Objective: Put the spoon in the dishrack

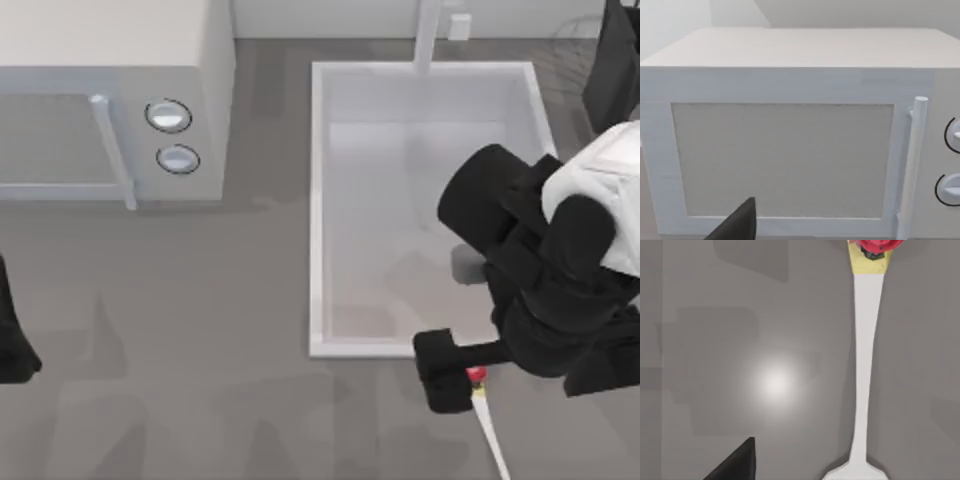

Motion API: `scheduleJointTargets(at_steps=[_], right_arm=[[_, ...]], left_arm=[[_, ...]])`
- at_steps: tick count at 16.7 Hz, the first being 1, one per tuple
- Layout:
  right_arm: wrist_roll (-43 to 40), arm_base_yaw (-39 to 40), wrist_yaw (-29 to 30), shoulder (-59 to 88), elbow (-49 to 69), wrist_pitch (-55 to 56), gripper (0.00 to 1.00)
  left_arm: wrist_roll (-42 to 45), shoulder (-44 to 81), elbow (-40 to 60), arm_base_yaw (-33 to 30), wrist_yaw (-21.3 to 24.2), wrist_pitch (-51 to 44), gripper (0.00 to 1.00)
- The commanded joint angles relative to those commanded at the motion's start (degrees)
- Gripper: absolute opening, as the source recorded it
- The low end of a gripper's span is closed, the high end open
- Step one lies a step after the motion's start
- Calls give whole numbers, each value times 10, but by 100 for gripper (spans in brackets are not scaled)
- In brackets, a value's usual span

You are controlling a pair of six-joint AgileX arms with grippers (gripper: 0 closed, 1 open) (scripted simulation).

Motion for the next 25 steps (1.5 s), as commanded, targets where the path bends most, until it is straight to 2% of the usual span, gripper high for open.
scheduleJointTargets(at_steps=[4, 12, 17, 25], right_arm=[[-1, -2, 0, 10, -16, 23, 100], [3, 1, 0, 104, -120, 227, 100], [3, 2, 0, 112, -129, 241, 100], [3, 2, 0, 112, -129, 241, 40]], left_arm=[[0, 0, 0, 0, 0, 0, 100], [0, 0, 0, 0, 0, 0, 100], [0, 0, 0, 0, 0, 0, 100], [0, 0, 0, 0, 0, 0, 100]])
